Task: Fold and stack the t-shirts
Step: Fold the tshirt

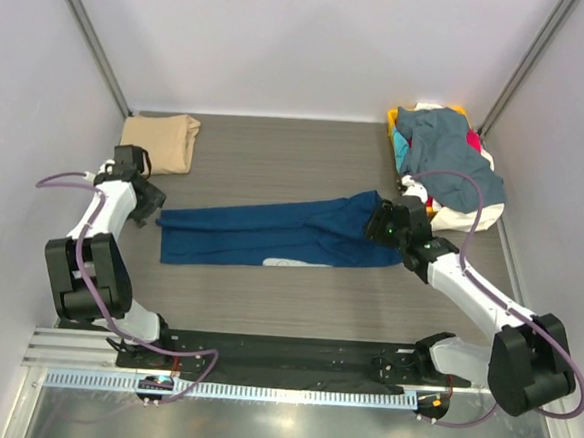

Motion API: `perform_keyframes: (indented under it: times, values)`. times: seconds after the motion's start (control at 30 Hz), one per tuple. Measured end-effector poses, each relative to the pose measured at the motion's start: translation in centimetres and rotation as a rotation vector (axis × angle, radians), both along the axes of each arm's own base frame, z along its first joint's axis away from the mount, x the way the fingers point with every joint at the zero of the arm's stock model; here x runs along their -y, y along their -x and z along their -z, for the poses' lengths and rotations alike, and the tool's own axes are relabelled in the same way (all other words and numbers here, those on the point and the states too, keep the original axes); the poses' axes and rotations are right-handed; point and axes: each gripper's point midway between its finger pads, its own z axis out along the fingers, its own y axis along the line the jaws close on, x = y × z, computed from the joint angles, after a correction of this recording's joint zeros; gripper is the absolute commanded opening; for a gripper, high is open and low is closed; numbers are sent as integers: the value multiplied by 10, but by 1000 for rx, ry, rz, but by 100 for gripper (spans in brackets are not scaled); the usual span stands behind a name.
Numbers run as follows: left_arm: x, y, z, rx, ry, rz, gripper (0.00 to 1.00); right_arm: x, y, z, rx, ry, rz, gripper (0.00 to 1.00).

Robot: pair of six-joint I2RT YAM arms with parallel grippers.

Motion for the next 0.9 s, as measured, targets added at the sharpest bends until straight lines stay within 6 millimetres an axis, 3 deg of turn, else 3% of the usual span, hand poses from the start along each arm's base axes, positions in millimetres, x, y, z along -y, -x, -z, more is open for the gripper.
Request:
perform_keyframes:
  times: [0.1, 0.23, 0.37, 0.47, 0.57, 0.67, 0.9]
  values:
    - [-4, 9, -6, 13, -15, -28, 82, 8, 12, 3, -22, 0, 34, 68]
    - [-5, 10, -19, 49, -29, -36, 81, 11, 15, -6, -2, -20, 74, 68]
    - [3, 9, -29, 74, -66, -11, 80, -13, 16, 0, -35, -42, 38, 68]
    - [26, 4, -28, 68, -90, 59, 77, -36, 10, 19, -103, -50, 10, 67]
    - [51, -2, -16, 41, -89, 143, 75, -46, -1, 50, -196, -34, 24, 66]
    - [69, -4, 9, -22, -80, 201, 72, -51, -10, 83, -291, -11, 57, 66]
    - [88, 8, 71, -178, -13, 279, 68, -63, -77, 82, -298, -63, 115, 66]
